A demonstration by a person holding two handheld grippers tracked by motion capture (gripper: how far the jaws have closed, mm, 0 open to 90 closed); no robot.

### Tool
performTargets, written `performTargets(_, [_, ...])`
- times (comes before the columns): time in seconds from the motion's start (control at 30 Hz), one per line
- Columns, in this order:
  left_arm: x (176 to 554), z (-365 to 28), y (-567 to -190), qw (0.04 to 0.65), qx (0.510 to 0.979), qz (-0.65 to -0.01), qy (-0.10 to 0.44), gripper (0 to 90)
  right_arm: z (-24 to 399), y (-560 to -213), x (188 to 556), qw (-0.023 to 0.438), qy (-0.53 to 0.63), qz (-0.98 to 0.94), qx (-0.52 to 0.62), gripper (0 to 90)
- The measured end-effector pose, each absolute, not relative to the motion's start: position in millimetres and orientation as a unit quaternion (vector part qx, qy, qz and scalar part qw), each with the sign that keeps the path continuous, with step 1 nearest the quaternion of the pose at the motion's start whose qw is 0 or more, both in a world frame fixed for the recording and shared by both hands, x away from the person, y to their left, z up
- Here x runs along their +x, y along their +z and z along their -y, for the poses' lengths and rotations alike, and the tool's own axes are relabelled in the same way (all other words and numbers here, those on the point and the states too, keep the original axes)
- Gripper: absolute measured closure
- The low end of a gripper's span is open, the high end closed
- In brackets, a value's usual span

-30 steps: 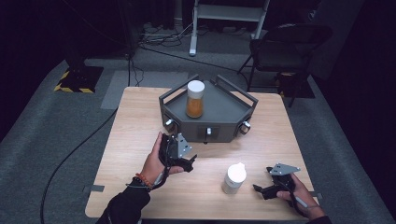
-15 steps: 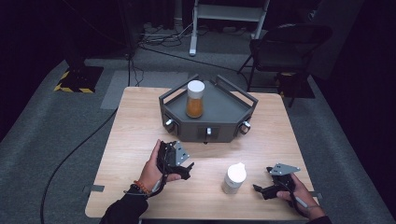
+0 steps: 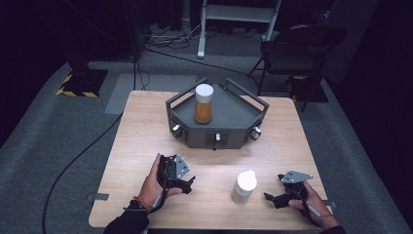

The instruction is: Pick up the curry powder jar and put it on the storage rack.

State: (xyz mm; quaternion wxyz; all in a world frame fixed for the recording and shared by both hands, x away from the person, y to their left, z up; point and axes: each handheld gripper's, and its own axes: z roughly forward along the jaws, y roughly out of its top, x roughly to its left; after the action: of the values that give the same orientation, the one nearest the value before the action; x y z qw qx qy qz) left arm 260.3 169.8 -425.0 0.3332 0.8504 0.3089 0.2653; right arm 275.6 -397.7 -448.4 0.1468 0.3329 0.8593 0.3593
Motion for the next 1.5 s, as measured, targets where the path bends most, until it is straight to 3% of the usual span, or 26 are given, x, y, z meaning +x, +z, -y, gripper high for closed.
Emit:
performTargets(1.23, [273.5, -228.0, -448.2, 0.338, 0.84, -0.395, 0.153, 1.2, 397.7, -448.5, 275.6, 0.147, 0.359, -0.859, 0.333, 0.0])
performTargets(1.5, [272.0, -233.6, -448.2, 0.337, 0.838, -0.4, 0.153, 0.4, 397.7, -448.5, 275.6, 0.147, 0.359, -0.859, 0.333, 0.0])
